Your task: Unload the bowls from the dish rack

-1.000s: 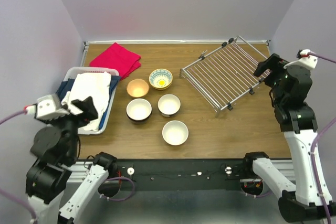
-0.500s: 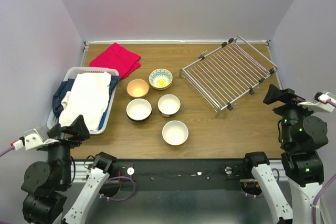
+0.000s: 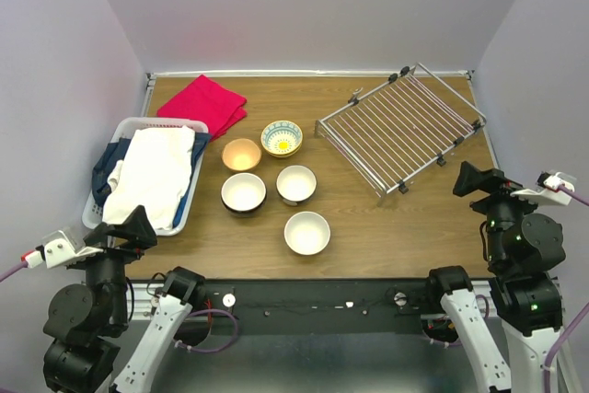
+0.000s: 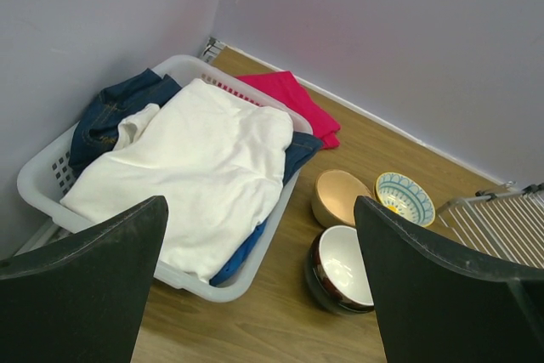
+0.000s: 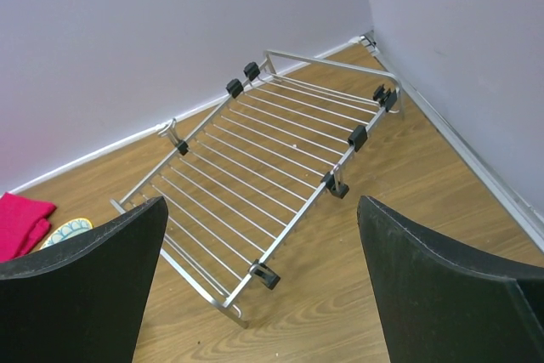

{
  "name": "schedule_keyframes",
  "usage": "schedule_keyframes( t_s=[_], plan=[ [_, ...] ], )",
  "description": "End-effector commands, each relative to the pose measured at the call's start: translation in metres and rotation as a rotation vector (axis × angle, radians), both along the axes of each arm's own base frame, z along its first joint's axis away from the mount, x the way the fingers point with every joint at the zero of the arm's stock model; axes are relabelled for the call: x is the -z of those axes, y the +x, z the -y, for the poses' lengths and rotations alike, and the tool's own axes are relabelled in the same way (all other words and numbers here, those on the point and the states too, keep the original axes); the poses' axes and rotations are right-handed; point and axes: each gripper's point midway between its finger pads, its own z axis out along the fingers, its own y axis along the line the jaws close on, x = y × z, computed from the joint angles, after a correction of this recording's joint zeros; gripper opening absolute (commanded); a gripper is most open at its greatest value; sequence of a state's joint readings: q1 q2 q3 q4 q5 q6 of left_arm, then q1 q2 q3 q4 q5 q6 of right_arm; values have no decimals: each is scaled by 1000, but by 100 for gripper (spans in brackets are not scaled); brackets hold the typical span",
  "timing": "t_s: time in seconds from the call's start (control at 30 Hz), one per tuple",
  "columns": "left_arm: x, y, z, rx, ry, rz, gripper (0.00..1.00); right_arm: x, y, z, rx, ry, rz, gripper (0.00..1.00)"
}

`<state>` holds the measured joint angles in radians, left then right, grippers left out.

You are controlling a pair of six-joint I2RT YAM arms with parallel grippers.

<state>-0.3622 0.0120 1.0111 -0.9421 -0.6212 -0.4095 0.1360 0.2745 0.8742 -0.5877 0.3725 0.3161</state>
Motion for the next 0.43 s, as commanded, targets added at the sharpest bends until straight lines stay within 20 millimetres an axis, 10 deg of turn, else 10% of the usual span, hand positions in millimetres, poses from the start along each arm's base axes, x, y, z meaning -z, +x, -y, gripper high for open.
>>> schedule_keyframes(
  t_s=[0.0, 0.4],
  plan=[
    [4, -2, -7, -45, -18, 6, 99, 8, -1, -5, -25, 8, -11, 100],
    [7, 9, -3, -46, -7, -22, 99, 10, 1, -7, -39, 9, -14, 100]
  ],
)
